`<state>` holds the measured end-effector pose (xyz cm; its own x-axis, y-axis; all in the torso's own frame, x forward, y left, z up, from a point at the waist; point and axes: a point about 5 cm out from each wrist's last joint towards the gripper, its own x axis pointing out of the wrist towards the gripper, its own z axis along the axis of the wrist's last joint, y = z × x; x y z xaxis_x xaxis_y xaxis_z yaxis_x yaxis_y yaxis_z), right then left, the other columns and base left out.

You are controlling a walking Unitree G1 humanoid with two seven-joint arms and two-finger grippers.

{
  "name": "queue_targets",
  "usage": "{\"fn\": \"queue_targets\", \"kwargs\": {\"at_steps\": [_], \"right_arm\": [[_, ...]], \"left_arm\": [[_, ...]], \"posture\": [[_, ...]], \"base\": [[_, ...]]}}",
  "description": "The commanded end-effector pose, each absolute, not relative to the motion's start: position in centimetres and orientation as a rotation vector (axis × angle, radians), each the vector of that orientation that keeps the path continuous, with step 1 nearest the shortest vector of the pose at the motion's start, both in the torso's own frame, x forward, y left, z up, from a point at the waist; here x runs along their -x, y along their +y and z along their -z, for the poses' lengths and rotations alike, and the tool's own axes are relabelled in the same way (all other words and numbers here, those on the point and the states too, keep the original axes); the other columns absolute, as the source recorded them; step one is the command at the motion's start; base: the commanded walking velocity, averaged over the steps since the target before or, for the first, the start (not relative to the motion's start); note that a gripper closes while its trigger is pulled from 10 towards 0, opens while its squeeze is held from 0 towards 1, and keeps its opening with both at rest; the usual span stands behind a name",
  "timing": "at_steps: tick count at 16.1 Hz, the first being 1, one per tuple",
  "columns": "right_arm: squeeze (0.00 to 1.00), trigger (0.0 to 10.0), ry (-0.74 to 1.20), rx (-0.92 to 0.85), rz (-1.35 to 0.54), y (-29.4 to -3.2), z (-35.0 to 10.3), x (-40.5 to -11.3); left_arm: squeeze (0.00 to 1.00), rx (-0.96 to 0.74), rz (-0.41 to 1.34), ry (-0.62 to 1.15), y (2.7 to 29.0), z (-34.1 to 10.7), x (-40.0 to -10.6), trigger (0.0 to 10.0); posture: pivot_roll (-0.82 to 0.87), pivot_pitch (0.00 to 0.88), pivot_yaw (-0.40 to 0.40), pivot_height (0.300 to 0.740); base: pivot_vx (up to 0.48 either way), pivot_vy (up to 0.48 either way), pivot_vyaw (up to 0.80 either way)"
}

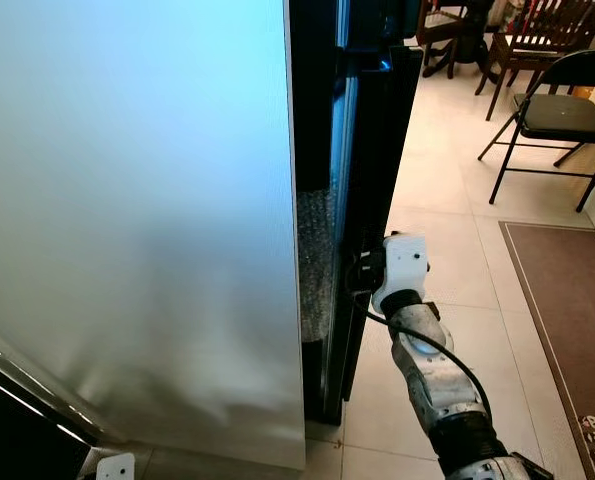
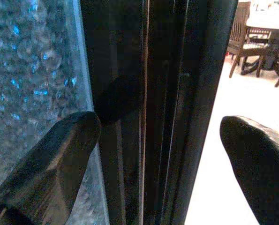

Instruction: Restocking fridge

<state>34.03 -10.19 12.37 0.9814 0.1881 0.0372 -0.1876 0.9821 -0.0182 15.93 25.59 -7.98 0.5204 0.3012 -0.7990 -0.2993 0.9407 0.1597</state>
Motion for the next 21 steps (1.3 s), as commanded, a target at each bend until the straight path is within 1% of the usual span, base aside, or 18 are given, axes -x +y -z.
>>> {"fn": "queue_targets", "kwargs": {"at_steps": [1, 7, 13, 17, 20, 21], "right_arm": [[0.00, 10.0, -0.047, -0.006, -0.197, -10.0, -12.6, -34.3], [0.00, 10.0, -0.061, -0.036, -0.231, -9.8, -13.5, -35.3], [0.00, 10.0, -0.093, -0.015, -0.168, -10.8, -13.9, -35.7], [0.00, 10.0, -0.111, 0.011, -0.042, -13.0, -13.7, -35.3], [0.00, 10.0, -0.109, 0.037, 0.066, -15.3, -13.1, -34.6], [0.00, 10.0, -0.111, 0.043, 0.080, -15.6, -13.1, -34.5]], "left_arm": [[0.00, -0.014, -0.365, 0.962, 25.7, 8.1, -15.6, 10.0], [0.00, -0.007, -0.371, 0.961, 25.5, 8.1, -15.6, 10.0], [0.00, -0.005, -0.374, 0.969, 25.5, 8.2, -15.3, 10.0], [0.00, -0.006, -0.371, 0.974, 25.5, 8.3, -15.2, 10.0], [0.00, -0.006, -0.364, 0.975, 25.4, 8.3, -15.3, 10.0], [0.00, -0.006, -0.364, 0.975, 25.4, 8.3, -15.3, 10.0]], "posture": [[-0.03, 0.000, 0.019, 0.740], [-0.02, 0.000, 0.018, 0.740], [-0.03, 0.000, 0.019, 0.740], [-0.04, 0.000, 0.021, 0.740], [-0.04, 0.000, 0.021, 0.740], [-0.04, 0.000, 0.021, 0.740]], "base": [[0.000, 0.000, 0.00], [0.000, 0.000, 0.00], [0.000, 0.000, 0.00], [0.000, 0.000, 0.00], [0.000, 0.000, 0.00], [0.000, 0.000, 0.00]]}}
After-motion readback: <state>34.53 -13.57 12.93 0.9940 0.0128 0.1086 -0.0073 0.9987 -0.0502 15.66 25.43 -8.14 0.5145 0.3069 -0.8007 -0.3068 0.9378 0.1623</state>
